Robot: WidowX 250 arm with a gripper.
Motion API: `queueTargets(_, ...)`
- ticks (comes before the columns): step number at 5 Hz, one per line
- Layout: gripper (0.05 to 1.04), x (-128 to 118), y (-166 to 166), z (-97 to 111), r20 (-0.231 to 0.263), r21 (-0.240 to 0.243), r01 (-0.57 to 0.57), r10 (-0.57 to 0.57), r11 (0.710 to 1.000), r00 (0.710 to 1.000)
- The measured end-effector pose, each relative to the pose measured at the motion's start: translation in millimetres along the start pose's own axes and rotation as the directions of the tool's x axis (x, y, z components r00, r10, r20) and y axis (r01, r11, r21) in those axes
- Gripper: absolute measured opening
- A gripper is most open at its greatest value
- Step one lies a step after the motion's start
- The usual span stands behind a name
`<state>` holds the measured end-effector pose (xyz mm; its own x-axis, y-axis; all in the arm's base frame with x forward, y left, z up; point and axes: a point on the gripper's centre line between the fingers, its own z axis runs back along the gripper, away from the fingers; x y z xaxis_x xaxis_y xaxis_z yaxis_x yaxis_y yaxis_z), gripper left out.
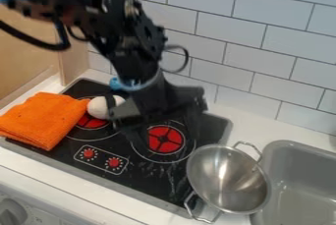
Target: Put the silver pot in between the stove and sink
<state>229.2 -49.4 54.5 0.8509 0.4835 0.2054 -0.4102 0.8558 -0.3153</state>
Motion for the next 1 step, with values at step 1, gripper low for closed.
queueTargets(1,0.999,7.7,-5.2,20.3,0.039,-0.004,-0.007,0.008,1.0,0.999)
